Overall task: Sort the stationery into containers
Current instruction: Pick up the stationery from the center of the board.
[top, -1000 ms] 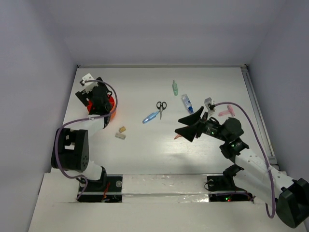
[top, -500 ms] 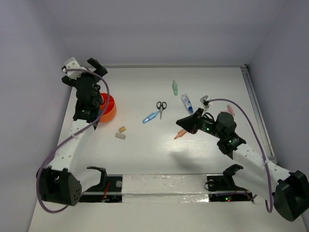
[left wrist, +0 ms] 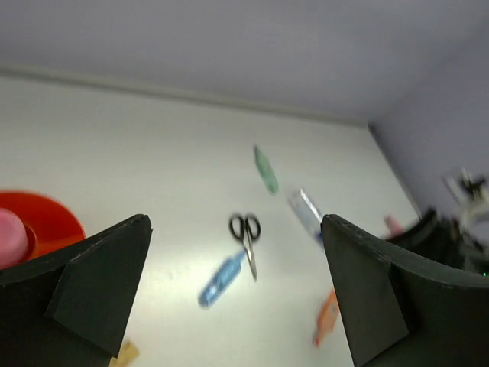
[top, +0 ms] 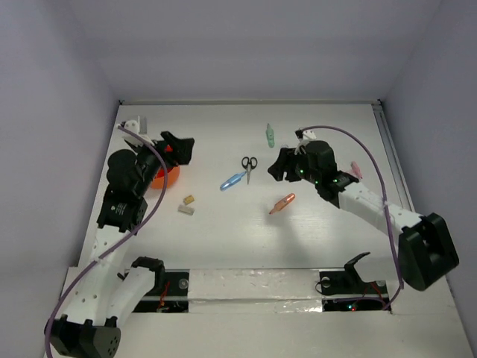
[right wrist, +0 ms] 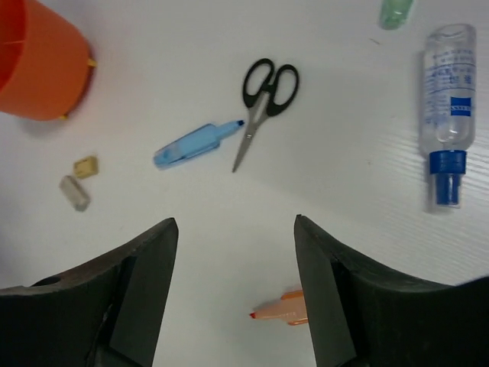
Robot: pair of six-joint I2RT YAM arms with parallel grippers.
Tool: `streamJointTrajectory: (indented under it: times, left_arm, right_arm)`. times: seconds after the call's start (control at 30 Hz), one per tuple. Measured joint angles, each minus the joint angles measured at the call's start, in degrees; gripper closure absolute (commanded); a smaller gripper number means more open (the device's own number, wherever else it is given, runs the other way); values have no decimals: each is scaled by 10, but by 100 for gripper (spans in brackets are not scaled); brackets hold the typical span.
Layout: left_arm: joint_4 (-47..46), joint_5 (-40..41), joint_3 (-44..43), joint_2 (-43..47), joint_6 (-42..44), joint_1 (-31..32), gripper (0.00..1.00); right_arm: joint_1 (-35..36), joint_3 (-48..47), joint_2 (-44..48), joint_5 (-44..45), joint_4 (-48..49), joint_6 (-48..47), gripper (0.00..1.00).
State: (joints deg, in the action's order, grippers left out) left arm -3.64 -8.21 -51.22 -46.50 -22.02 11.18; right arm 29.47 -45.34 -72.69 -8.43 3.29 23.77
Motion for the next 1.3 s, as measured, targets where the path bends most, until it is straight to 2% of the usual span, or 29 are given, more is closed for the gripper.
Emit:
streamJointTrajectory:
  times: [0.1, 0.23, 0.4, 0.63, 0.83, 1.07, 1.23, 1.3]
  left_arm:
    - [36, -56, 58, 34, 6, 0, 16]
    - [57, -111, 104, 69, 11, 0, 19]
    - [53, -152, 114, 94, 16, 0, 20]
    - [52, -156, 114, 115, 32, 43, 20]
    - [55, -154, 114, 120, 38, 55, 19]
    - [63, -152, 114, 121, 39, 56, 19]
    - [65, -151, 114, 120, 39, 56, 19]
    - [65, -151, 114, 118, 39, 56, 20]
  right_arm:
    - [-20, -35, -56, 38, -30, -14, 30]
    - [-64, -37, -101, 62, -58, -21, 30]
    - [-104, -46, -158, 66, -82, -32, 31]
    - [-119, -75, -229, 56, -83, -52, 35]
    - [-119, -79, -251, 57, -71, -63, 39]
    - [-119, -87, -272, 59, -47, -74, 52]
    - [-119, -95, -286, 65, -25, -80, 53]
    - [-119, -95, -288, 67, -16, -85, 66]
